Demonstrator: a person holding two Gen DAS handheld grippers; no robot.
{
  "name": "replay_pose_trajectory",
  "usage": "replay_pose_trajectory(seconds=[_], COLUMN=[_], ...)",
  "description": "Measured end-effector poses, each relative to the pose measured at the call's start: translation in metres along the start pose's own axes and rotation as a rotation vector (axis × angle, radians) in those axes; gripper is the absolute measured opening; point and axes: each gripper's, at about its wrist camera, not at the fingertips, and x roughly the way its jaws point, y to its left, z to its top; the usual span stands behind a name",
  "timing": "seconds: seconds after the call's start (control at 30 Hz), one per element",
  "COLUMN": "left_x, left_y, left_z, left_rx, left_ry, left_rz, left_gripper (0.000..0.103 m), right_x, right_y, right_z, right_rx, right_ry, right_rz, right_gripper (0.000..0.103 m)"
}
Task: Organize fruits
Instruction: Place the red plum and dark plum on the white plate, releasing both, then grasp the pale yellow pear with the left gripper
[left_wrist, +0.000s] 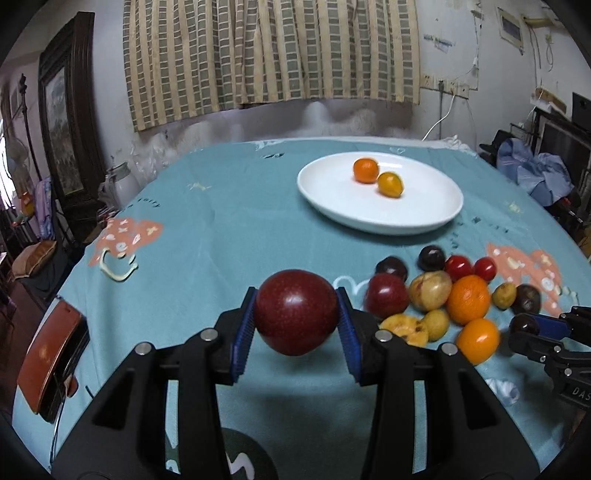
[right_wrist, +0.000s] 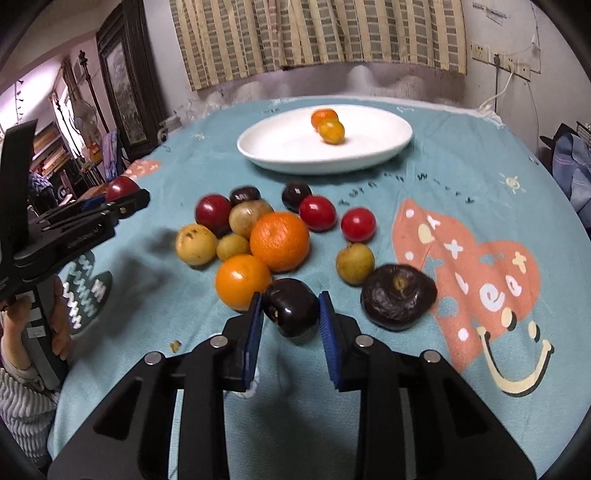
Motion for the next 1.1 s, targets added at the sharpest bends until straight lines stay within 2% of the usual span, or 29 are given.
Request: replay_pose_trajectory(seconds=[0.1,0.23,0.33,0.5,0.53,0.57,0.63,0.7,0.87,0.93,1.0,1.1], left_x=[0.01,0.038,0.065,0.117,0.121,0.122,0.118,0.108,0.067,0.047,0.033,0.024], left_y=[0.002,-0.007,-0.019,-0.035,-0.036,-0.037,-0.033,-0.025,-0.008,-0.01,-0.016,-0.023], left_z=[0.026,0.065,0.081,0.089,0.09,0.091,0.09,0.089,0.066,0.044,0.022,0.001], left_rx=[-0.023,-0.033,-0.029,-0.04,-0.043,-0.046,-0.048,-0.061,-0.082,-0.058,-0.036,-0.015], left_ry=[0.019,0.032,0.049,0.121,0.122,0.115,0.093,0.081,0.068,0.066,0.077,0.105], left_rz=[-0.093,-0.127,-0.146,-0.194,-0.195,-0.192,-0.173,-0.179,-0.167,-0.149,-0.135,-0.136], left_gripper=[0.042,0.042,0.042,0.046,0.058,0.064,0.073,0.074,0.076,0.081,0.082,0.082], right_x=[-0.008,0.0,0.029,0.081,0.094,0.098,0.093,0.078,0.03,0.006,-0.011,-0.039], right_y=[-0.001,-0.009,-0.022,-0.038,-0.04,-0.042,-0.042,-0.042,-0.043,-0.042,-0.041,-0.045], right_z=[0.023,0.076,0.108,0.135,0.139,0.141,0.14,0.136,0.11,0.089,0.072,0.037], right_rx=[0.007,-0.01,0.014,0.04,0.042,0.044,0.025,0.019,0.055,0.064,0.088,0.15], right_ry=[-0.028,-0.068,-0.069,-0.02,0.014,0.024,-0.031,-0.067,-0.086,-0.104,-0.126,-0.183], right_rz=[0.018,-0.043,-0.069,-0.073,-0.104,-0.136,-0.171,-0.183,-0.114,-0.115,-0.117,-0.091], right_gripper=[0.03,0.03,0.03,0.033,0.04,0.065,0.068,0.068,0.07,0.076,0.087,0.093])
